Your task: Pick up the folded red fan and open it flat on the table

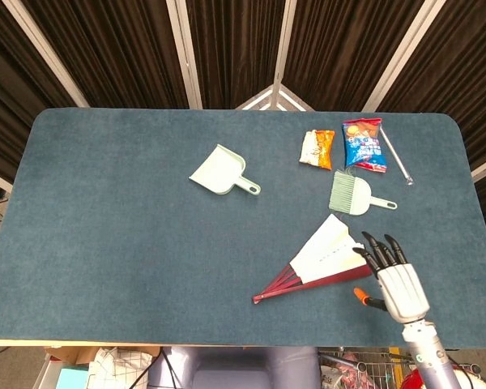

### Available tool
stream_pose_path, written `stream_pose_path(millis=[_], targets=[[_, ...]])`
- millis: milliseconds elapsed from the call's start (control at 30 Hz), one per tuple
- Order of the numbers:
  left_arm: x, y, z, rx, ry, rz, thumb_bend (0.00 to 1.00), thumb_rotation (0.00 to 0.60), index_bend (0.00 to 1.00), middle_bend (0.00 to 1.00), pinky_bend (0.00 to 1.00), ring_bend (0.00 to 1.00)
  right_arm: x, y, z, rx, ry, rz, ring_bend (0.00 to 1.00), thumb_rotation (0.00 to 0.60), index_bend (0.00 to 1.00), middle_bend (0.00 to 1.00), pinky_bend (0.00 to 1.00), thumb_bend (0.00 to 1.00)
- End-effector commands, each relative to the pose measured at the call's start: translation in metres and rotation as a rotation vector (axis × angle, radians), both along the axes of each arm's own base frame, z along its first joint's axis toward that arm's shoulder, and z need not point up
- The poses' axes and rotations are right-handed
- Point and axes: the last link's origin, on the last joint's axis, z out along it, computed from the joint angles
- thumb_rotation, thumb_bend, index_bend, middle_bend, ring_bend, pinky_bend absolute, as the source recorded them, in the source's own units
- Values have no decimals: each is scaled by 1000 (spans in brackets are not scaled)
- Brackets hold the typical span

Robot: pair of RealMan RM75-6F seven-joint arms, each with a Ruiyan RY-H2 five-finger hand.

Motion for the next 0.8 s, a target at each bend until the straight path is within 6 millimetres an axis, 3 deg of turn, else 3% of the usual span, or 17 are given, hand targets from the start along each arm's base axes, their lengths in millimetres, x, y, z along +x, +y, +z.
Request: stream_pose_path(millis=[33, 200, 533, 800], targets=[[0, 1, 1, 0, -1, 1, 158, 600, 109, 3, 57, 0, -1, 14, -21, -77, 22, -4, 223, 600, 271, 114, 96, 184], [-2, 1, 1, -9, -5, 10, 158, 600, 109, 2, 57, 0, -2, 27, -46, -57, 37, 6, 223, 600, 309, 114, 96, 183], [-3, 2, 1, -13, -9, 22, 158, 600, 109, 2, 57, 0, -7, 44, -76, 22, 103, 27, 223, 600, 369, 114, 96, 183], [-2, 3, -1, -18, -1, 24, 158, 600, 109, 2, 57, 0, -6, 43, -96, 55, 143, 52, 223, 600, 378, 113, 96, 193]])
